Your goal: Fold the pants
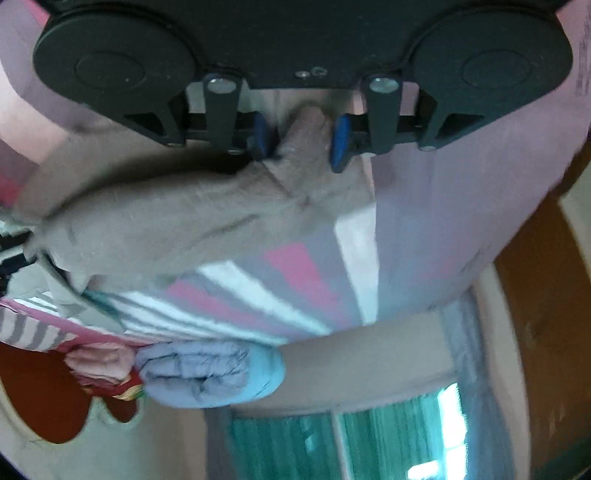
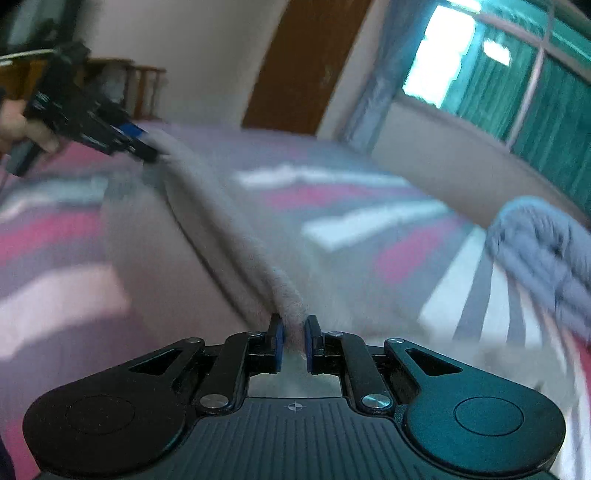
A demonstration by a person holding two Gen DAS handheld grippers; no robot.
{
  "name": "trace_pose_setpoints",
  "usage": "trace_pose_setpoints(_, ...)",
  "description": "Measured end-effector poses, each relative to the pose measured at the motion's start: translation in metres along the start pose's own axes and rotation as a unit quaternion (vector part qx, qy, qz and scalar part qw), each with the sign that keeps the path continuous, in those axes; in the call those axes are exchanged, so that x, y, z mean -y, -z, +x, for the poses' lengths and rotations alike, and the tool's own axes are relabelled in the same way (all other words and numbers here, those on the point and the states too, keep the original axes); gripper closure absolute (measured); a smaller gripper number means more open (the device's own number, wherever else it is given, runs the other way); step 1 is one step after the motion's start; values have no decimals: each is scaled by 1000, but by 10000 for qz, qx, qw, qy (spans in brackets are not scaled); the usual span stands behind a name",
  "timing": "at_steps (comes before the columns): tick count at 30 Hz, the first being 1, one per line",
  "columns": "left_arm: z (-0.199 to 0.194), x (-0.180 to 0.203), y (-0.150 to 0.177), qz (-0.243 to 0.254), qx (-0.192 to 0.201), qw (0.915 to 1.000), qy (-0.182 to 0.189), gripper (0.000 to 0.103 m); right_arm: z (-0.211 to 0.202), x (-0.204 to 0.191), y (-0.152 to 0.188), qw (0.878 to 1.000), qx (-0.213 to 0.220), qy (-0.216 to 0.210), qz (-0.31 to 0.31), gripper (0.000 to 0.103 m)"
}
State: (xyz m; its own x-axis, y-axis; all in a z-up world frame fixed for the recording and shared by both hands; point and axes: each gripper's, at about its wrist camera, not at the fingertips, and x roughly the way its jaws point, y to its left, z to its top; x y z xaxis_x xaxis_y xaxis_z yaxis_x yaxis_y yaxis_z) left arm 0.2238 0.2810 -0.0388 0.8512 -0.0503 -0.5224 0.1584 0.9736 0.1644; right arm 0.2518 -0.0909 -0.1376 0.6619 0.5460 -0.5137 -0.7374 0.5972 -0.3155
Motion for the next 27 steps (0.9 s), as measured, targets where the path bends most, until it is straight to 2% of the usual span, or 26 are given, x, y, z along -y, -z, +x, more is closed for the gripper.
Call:
trace_pose_setpoints(1, -6, 2, 5, -139, -93, 9998, -76, 71, -2, -7, 7, 10000, -86, 45, 16, 74)
trace_pose_setpoints(2, -11, 1, 8, -208, -168, 9995, -162, 67, -8, -10, 11, 9998, -70, 152, 121, 72)
trace_pose_setpoints(4, -28, 1, 18, -472, -183, 9982, -328, 67, -26, -4, 15, 9981, 114, 101, 592, 70)
trace_pose_setpoints(7, -51, -3, 24, -1129, -160, 9924, -462, 62, -48, 7, 14, 9911, 197, 202, 1300, 70)
trace_pose_setpoints(9, -58, -6, 22, -1699, -156, 9850, -271, 58, -52, 18, 11, 9838, 179, 265, 1765, 70)
trace_pose_setpoints(10, -58, -8, 18, -2095, -141, 9777, -90, 57, -53, 22, 9, 9790, 163, 284, 2011, 70)
trace_pose_setpoints(12, -56, -17, 16, -2895, -73, 9567, 303, 55, -47, 30, 6, 9643, 29, 280, 2632, 70)
trace_pose_setpoints(14, -45, -30, 15, -3763, -22, 9236, 731, 55, -40, 38, 3, 9462, -90, 226, 3227, 70)
trace_pose_setpoints(15, -36, -37, 14, -4173, -67, 9042, 911, 55, -37, 42, 4, 9343, -151, 178, 3556, 70)
trace_pose_setpoints(17, -20, -45, 19, -4648, -220, 8784, 1090, 55, -25, 58, 7, 9086, -266, 79, 4167, 70)
trace_pose_setpoints(18, -10, -51, 19, -4882, -343, 8647, 1130, 56, -23, 64, 8, 8920, -313, -3, 4510, 69)
trace_pose_setpoints(20, 5, -59, 24, -5234, -551, 8436, 1063, 57, -5, 78, 8, 8600, -642, -74, 5062, 52)
trace_pose_setpoints(21, 10, -61, 26, -5320, -540, 8383, 1062, 62, 3, 85, 7, 8470, -786, -91, 5257, 44)
trace_pose_setpoints(22, 14, -63, 27, -5351, -538, 8369, 1023, 68, 10, 88, 7, 8398, -879, -108, 5356, 43)
trace_pose_setpoints(23, 18, -65, 25, -5339, -602, 8385, 909, 87, 15, 91, 7, 8376, -954, -111, 5377, 43)
trace_pose_setpoints(24, 23, -66, 23, -5285, -648, 8418, 886, 89, 16, 94, 8, 8331, -984, -112, 5442, 46)
trace_pose_setpoints(25, 26, -65, 19, -5183, -659, 8485, 837, 90, 17, 95, 11, 8304, -978, -117, 5484, 70)
trace_pose_setpoints(26, 24, -63, 17, -5011, -658, 8594, 772, 92, 17, 97, 13, 8323, -985, -126, 5453, 86)
trace_pose_setpoints(27, 21, -59, 10, -4751, -595, 8750, 713, 93, 16, 98, 15, 8328, -971, -150, 5447, 90)
